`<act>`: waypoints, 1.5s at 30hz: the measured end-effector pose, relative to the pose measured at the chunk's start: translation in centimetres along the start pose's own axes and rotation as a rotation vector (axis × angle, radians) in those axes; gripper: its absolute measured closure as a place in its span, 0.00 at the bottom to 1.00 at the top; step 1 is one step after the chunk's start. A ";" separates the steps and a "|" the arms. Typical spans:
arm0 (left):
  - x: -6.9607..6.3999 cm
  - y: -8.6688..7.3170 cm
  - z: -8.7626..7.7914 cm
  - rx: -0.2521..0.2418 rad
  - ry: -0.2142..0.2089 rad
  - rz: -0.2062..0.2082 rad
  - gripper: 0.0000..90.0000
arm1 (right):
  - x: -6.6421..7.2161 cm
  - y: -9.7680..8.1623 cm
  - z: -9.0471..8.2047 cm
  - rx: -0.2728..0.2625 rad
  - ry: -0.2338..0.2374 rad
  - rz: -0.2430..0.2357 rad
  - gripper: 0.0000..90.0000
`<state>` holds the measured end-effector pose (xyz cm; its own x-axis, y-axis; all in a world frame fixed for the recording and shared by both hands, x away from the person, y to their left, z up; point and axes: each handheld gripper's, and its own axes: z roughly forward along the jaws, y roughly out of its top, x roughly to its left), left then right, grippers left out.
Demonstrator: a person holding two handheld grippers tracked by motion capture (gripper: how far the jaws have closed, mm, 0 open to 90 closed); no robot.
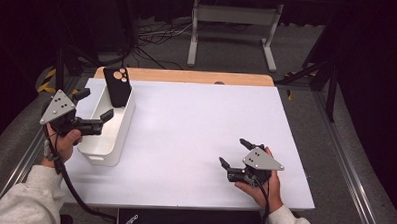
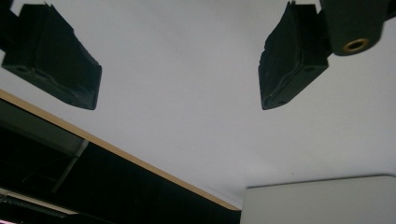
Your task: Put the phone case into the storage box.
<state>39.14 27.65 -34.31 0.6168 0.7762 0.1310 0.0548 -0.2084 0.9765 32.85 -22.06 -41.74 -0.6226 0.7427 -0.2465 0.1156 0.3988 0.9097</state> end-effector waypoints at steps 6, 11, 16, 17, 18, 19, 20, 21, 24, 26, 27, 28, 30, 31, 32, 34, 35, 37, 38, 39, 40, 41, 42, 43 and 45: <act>-1.3 0.0 -0.4 -0.013 -0.029 0.008 0.03 | 0.1 0.0 -0.1 0.001 0.001 -0.003 0.16; -2.3 -0.1 -0.5 -0.024 -0.051 0.009 0.03 | 0.1 0.0 0.0 0.005 0.004 -0.007 0.16; -3.3 0.0 -0.6 -0.024 -0.074 0.023 0.03 | 0.1 0.0 -0.1 0.004 0.004 -0.004 0.16; -3.4 0.1 -0.6 -0.022 -0.079 0.027 0.03 | 0.1 0.0 -0.1 0.003 0.003 -0.004 0.15; -3.6 0.0 -0.6 -0.025 -0.084 0.023 0.03 | 0.1 0.0 -0.1 0.004 0.004 -0.003 0.15; -3.7 0.0 -0.6 -0.020 -0.090 0.028 0.03 | 0.1 0.0 -0.1 0.005 0.005 -0.003 0.15; -4.0 -0.1 -0.6 -0.021 -0.093 0.029 0.03 | 0.1 0.0 -0.1 0.005 0.005 -0.006 0.15; -4.0 -0.1 -0.6 -0.021 -0.093 0.029 0.03 | 0.2 0.0 -0.1 0.005 0.005 -0.006 0.15; -4.7 -0.1 -0.6 -0.021 -0.109 0.039 0.03 | 0.1 0.0 -0.1 0.004 0.004 -0.008 0.15; -4.9 -0.1 -0.6 -0.025 -0.116 0.039 0.03 | 0.1 0.0 -0.2 0.004 0.004 -0.008 0.15; -5.1 -0.1 -0.6 -0.024 -0.117 0.038 0.03 | 0.1 0.0 -0.2 0.003 0.003 -0.007 0.15; -5.2 -0.1 -0.6 -0.023 -0.121 0.041 0.03 | 0.2 0.0 -0.2 0.003 0.003 -0.008 0.15; -5.5 -0.2 -0.6 -0.025 -0.128 0.046 0.03 | 0.2 0.0 -0.2 0.003 0.003 -0.009 0.15; -5.8 -0.2 -0.5 -0.027 -0.131 0.045 0.03 | 0.2 0.0 -0.2 0.001 0.002 -0.010 0.15; -6.0 -0.2 -0.6 -0.029 -0.133 0.052 0.03 | 0.2 0.0 -0.2 0.001 0.002 -0.011 0.15; -6.3 -0.2 -0.6 -0.031 -0.138 0.057 0.03 | 0.2 0.1 -0.3 0.001 0.002 -0.012 0.15; -6.4 -0.2 -0.6 -0.025 -0.141 0.060 0.03 | 0.2 0.1 -0.3 0.000 0.002 -0.013 0.15; -6.7 -0.3 -0.6 -0.037 -0.147 0.056 0.03 | 0.3 0.1 -0.3 0.002 0.002 -0.016 0.15; -6.8 -0.3 -0.6 -0.040 -0.146 0.057 0.03 | 0.3 0.1 -0.3 -0.001 0.002 -0.017 0.15; -6.9 -0.3 -0.7 -0.039 -0.147 0.060 0.03 | 0.3 0.1 -0.3 -0.002 0.003 -0.014 0.15; -7.1 -0.3 -0.7 -0.039 -0.149 0.064 0.03 | 0.3 0.1 -0.4 -0.003 0.003 -0.014 0.15; -7.2 -0.3 -0.7 -0.044 -0.154 0.066 0.03 | 0.3 0.1 -0.4 -0.002 0.003 -0.014 0.15; -7.4 -0.3 -0.7 -0.053 -0.160 0.062 0.03 | 0.3 0.1 -0.4 -0.002 0.004 -0.014 0.15; -7.4 -0.3 -0.7 -0.048 -0.162 0.064 0.03 | 0.3 0.1 -0.4 -0.001 0.005 -0.014 0.15; -7.6 -0.4 -0.7 -0.052 -0.166 0.063 0.03 | 0.4 0.1 -0.4 -0.001 0.005 -0.017 0.15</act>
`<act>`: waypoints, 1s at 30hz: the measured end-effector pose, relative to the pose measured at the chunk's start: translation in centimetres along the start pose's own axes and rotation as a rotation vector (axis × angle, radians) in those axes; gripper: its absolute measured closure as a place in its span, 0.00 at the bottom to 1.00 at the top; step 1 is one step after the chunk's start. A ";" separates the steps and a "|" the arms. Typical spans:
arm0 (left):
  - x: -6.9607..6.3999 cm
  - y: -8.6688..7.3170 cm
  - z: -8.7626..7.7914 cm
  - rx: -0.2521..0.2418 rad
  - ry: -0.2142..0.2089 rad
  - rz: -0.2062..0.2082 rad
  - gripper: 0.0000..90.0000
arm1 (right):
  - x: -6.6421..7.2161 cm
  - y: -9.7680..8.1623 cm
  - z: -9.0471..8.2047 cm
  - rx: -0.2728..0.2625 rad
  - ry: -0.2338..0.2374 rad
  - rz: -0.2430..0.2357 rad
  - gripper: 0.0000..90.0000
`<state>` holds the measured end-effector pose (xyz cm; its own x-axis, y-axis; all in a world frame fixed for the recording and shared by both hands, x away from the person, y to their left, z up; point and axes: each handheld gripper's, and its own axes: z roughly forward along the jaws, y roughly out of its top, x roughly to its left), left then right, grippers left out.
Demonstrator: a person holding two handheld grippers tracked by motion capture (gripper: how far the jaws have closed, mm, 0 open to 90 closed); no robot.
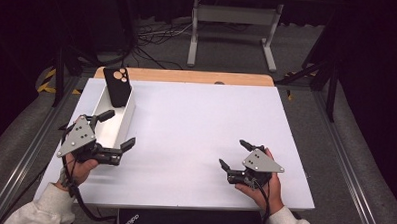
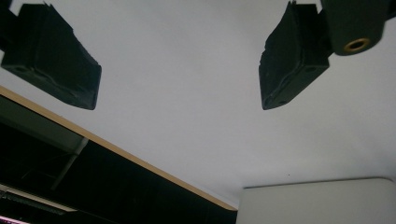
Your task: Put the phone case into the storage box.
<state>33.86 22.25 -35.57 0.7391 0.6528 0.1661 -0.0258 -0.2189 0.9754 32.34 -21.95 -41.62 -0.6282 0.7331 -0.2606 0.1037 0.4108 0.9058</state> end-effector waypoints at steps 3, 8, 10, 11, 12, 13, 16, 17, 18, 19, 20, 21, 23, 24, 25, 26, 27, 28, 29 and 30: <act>-0.3 -0.2 0.0 -0.008 -0.014 -0.012 0.03 | 0.1 0.0 0.0 0.002 0.002 -0.006 0.15; -0.8 -0.3 0.0 -0.021 -0.019 -0.008 0.03 | 0.1 0.0 0.0 0.003 0.006 -0.008 0.15; -1.0 -0.7 0.2 -0.030 -0.035 -0.022 0.03 | 0.2 0.0 0.0 0.002 0.006 -0.008 0.15; -1.1 -0.8 0.2 -0.028 -0.035 -0.021 0.03 | 0.2 0.0 0.0 0.002 0.008 -0.008 0.15; -1.2 -0.8 0.3 -0.024 -0.042 -0.015 0.03 | 0.2 0.0 0.0 0.002 0.008 -0.008 0.15; -1.3 -0.9 0.4 -0.022 -0.046 -0.015 0.03 | 0.2 0.1 -0.1 0.003 0.008 -0.009 0.15; -1.8 -1.0 0.5 -0.011 -0.049 -0.003 0.03 | 0.2 0.1 -0.1 0.000 0.008 -0.009 0.15; -2.0 -1.1 0.5 -0.013 -0.050 0.000 0.03 | 0.2 0.1 -0.1 0.000 0.008 -0.008 0.15; -2.1 -1.1 0.5 -0.015 -0.045 0.005 0.03 | 0.2 0.1 -0.1 0.001 0.009 -0.008 0.15; -2.3 -1.2 0.6 -0.013 -0.046 0.010 0.04 | 0.2 0.1 -0.1 0.000 0.009 -0.009 0.15; -2.4 -1.2 0.6 -0.010 -0.051 0.015 0.04 | 0.2 0.1 -0.1 0.000 0.010 -0.009 0.15; -2.7 -1.4 0.6 -0.011 -0.051 0.017 0.04 | 0.3 0.1 -0.2 -0.002 0.008 -0.011 0.15; -2.9 -1.5 0.6 -0.012 -0.055 0.029 0.04 | 0.3 0.1 -0.2 -0.004 0.009 -0.012 0.15; -3.1 -1.5 0.7 -0.009 -0.054 0.030 0.04 | 0.3 0.1 -0.2 -0.004 0.009 -0.013 0.15; -3.2 -1.6 0.7 -0.009 -0.056 0.028 0.04 | 0.3 0.2 -0.2 -0.002 0.010 -0.014 0.15; -3.3 -1.7 0.7 -0.010 -0.062 0.027 0.04 | 0.4 0.2 -0.2 -0.001 0.011 -0.014 0.15; -3.5 -1.8 0.7 -0.002 -0.070 0.036 0.04 | 0.4 0.2 -0.2 -0.002 0.011 -0.015 0.15; -3.5 -1.8 0.7 -0.002 -0.070 0.036 0.04 | 0.4 0.2 -0.2 -0.002 0.011 -0.015 0.15; -3.8 -1.9 0.8 0.000 -0.073 0.045 0.04 | 0.5 0.2 -0.2 -0.004 0.011 -0.017 0.15; -3.8 -2.0 0.8 0.001 -0.083 0.044 0.04 | 0.5 0.2 -0.2 -0.004 0.012 -0.017 0.15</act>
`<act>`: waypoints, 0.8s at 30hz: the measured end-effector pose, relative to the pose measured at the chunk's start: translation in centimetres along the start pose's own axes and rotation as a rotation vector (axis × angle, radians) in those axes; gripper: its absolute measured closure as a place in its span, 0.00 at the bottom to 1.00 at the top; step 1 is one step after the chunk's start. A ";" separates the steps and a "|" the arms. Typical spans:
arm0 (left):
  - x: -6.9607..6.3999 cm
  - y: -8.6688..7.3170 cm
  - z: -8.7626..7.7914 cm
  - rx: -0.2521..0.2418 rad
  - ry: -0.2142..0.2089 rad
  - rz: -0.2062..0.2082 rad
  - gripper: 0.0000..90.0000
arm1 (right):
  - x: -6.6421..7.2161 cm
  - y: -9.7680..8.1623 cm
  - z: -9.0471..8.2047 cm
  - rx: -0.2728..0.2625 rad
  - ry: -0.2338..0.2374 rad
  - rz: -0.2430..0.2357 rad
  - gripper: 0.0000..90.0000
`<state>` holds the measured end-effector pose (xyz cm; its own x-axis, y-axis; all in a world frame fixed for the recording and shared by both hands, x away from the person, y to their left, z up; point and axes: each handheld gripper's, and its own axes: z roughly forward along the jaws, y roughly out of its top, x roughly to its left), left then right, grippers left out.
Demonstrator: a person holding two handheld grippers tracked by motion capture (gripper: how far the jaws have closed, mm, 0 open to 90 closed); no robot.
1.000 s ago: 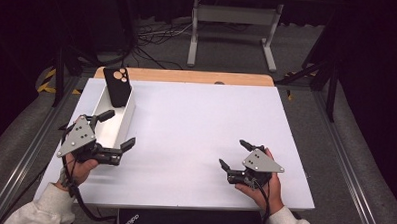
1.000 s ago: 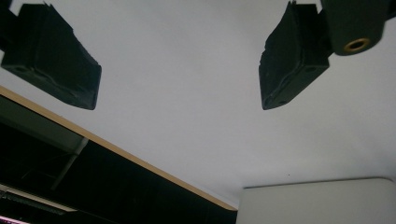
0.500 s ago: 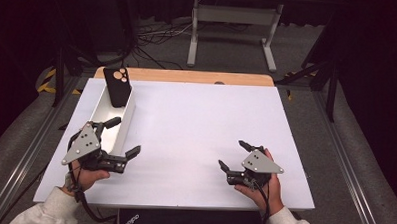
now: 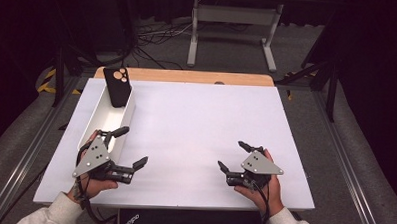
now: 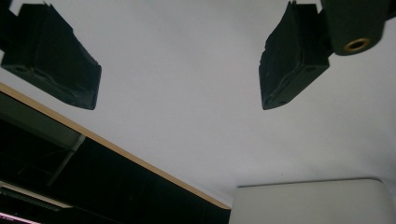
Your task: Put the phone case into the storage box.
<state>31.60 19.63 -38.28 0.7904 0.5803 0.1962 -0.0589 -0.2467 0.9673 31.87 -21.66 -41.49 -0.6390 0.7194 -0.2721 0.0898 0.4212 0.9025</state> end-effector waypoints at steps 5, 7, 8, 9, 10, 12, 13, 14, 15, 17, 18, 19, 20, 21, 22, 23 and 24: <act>-0.5 -0.4 0.1 0.005 -0.006 0.002 0.04 | 0.1 0.0 -0.1 0.002 0.004 -0.004 0.15; -0.7 -0.6 0.2 0.007 -0.004 0.006 0.04 | 0.1 0.0 -0.1 0.001 0.005 -0.005 0.15; -0.8 -0.7 0.2 0.018 -0.010 0.010 0.04 | 0.2 0.0 -0.1 0.001 0.004 -0.005 0.15; -0.9 -0.9 0.3 0.023 -0.007 0.010 0.04 | 0.2 0.1 -0.1 -0.001 0.004 -0.006 0.15; -1.0 -1.0 0.3 0.025 -0.010 0.008 0.04 | 0.2 0.1 -0.2 -0.001 0.005 -0.008 0.15; -1.2 -1.2 0.3 0.036 -0.015 0.010 0.04 | 0.3 0.1 -0.2 -0.003 0.003 -0.010 0.15; -1.3 -1.4 0.4 0.041 -0.015 0.010 0.04 | 0.3 0.1 -0.2 -0.003 0.004 -0.010 0.15; -1.4 -1.5 0.4 0.045 -0.020 0.006 0.04 | 0.3 0.1 -0.2 -0.004 0.004 -0.011 0.15; -1.5 -1.6 0.4 0.049 -0.022 0.003 0.04 | 0.4 0.2 -0.2 -0.005 0.003 -0.013 0.15; -1.7 -1.9 0.5 0.054 -0.019 0.006 0.04 | 0.5 0.2 -0.2 -0.005 0.006 -0.016 0.15; -1.7 -2.1 0.5 0.055 -0.023 -0.005 0.04 | 0.5 0.2 -0.2 -0.005 0.006 -0.017 0.15; -1.8 -2.2 0.5 0.065 -0.019 -0.003 0.04 | 0.6 0.2 -0.2 -0.007 0.005 -0.017 0.15; -1.8 -2.5 0.6 0.072 -0.021 0.002 0.04 | 0.6 0.2 -0.2 -0.006 0.005 -0.022 0.15; -1.9 -2.6 0.6 0.075 -0.018 -0.006 0.04 | 0.7 0.3 -0.3 -0.006 0.007 -0.024 0.15; -1.9 -2.8 0.7 0.079 -0.016 -0.005 0.04 | 0.7 0.3 -0.3 -0.009 0.007 -0.024 0.15; -1.9 -2.8 0.7 0.079 -0.016 -0.005 0.04 | 0.7 0.3 -0.3 -0.009 0.007 -0.024 0.15; -1.9 -2.9 0.7 0.081 -0.010 0.002 0.04 | 0.7 0.3 -0.3 -0.008 0.008 -0.026 0.15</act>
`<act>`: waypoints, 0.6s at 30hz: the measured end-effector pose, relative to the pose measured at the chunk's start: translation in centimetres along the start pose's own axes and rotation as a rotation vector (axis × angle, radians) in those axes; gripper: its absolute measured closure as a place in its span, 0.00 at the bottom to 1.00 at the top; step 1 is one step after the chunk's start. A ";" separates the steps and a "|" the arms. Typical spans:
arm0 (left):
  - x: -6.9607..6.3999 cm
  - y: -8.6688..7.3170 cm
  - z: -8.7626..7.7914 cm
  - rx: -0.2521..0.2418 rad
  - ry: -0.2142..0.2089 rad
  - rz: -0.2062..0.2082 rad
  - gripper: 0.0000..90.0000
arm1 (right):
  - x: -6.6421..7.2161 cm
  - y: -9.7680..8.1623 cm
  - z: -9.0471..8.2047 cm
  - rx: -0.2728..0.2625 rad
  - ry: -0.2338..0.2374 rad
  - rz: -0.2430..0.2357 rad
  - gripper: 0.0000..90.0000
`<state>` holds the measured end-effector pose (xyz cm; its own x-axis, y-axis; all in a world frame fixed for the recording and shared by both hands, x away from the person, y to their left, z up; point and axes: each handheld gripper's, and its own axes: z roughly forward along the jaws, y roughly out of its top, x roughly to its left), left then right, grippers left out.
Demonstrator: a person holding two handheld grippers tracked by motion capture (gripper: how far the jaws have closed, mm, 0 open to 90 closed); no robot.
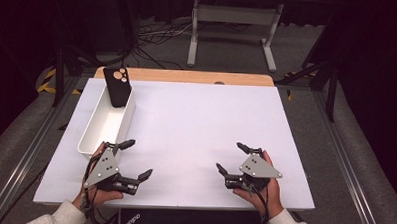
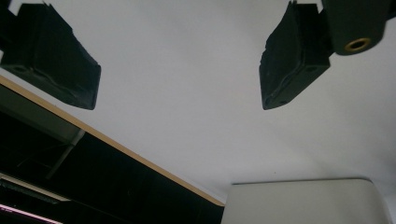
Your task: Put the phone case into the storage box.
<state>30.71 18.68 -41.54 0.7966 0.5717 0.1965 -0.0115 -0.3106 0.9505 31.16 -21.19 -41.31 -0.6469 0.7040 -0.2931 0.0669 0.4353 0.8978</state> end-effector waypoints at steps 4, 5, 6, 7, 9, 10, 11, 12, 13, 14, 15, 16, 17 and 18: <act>0.0 -0.5 0.2 0.020 0.015 -0.006 0.04 | 0.2 0.0 0.0 -0.002 -0.002 -0.008 0.14; -0.1 -0.6 0.3 0.030 0.024 -0.011 0.04 | 0.3 0.0 0.0 -0.003 -0.004 -0.008 0.14; -0.1 -0.7 0.4 0.034 0.025 -0.017 0.04 | 0.3 0.0 0.0 -0.002 -0.003 -0.011 0.14; -0.1 -0.8 0.5 0.038 0.023 -0.012 0.05 | 0.4 0.0 0.0 -0.002 -0.001 -0.013 0.14; -0.3 -0.9 0.7 0.046 0.018 -0.020 0.05 | 0.5 0.0 0.0 -0.002 0.000 -0.014 0.14; -0.3 -1.0 0.8 0.052 0.012 -0.016 0.05 | 0.5 -0.1 0.0 -0.005 -0.002 -0.019 0.14; -0.3 -1.1 0.9 0.063 0.014 -0.009 0.05 | 0.6 -0.1 0.0 -0.004 -0.001 -0.026 0.14; -0.3 -1.1 0.9 0.063 0.014 -0.009 0.05 | 0.6 -0.1 0.0 -0.004 -0.001 -0.026 0.14; -0.2 -1.1 1.0 0.065 0.011 -0.010 0.05 | 0.6 -0.1 -0.1 -0.002 0.000 -0.027 0.14; -0.1 -1.2 1.0 0.063 0.009 -0.021 0.05 | 0.7 -0.1 -0.1 -0.003 -0.001 -0.026 0.13; -0.1 -1.2 1.0 0.063 0.009 -0.021 0.05 | 0.7 -0.1 -0.1 -0.003 -0.001 -0.028 0.13; 0.0 -1.2 0.9 0.062 0.007 -0.018 0.05 | 0.7 -0.1 -0.1 -0.004 0.000 -0.028 0.13; 0.0 -1.2 0.9 0.060 0.011 -0.025 0.05 | 0.7 -0.1 -0.1 -0.004 0.001 -0.028 0.13; 0.0 -1.2 0.9 0.060 0.011 -0.025 0.05 | 0.7 -0.1 -0.1 -0.004 0.001 -0.028 0.13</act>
<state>31.23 18.34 -42.86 0.7896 0.5878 0.1760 0.0447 -0.3412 0.9389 30.64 -20.78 -41.54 -0.6495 0.6908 -0.3176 0.0461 0.4527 0.8905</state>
